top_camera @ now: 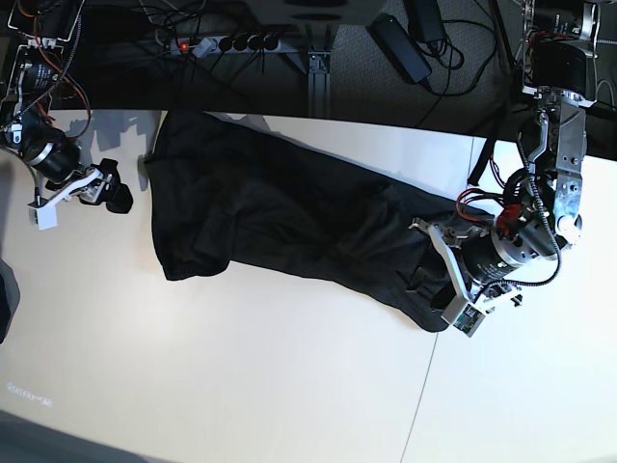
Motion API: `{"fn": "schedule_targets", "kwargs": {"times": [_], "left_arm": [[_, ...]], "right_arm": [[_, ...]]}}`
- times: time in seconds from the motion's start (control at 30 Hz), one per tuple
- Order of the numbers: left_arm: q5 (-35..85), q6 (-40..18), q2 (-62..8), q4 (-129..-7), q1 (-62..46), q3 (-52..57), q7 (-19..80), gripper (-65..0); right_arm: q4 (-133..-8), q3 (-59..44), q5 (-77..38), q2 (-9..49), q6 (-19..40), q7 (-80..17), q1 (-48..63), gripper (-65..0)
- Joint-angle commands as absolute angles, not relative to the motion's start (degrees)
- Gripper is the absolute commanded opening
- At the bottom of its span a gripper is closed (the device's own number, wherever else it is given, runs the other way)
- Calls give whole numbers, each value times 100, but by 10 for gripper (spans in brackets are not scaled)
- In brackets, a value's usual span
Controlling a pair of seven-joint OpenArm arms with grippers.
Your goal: Fold the T-shirt properly
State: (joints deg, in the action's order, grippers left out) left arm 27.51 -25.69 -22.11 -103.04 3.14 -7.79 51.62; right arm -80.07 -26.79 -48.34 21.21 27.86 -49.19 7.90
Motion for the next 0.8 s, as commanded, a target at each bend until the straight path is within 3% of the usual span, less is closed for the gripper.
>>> {"fn": "schedule_targets", "kwargs": {"times": [0.0, 0.37, 0.77], "left_arm": [[2799, -2484, -2305, -10350, 405, -751, 5041, -338], [2797, -2464, -2591, -10322, 366, -742, 5037, -338], [2794, -2464, -2591, -10320, 366, -742, 5035, -338]], "right_arm": [[-8040, -2698, -4849, 2078, 3135, -5017, 775, -216], [-8040, -2585, -5186, 1092, 3151, -5472, 779, -216], [-8040, -1310, -4845, 1026, 3148, -5433, 777, -217]]}}
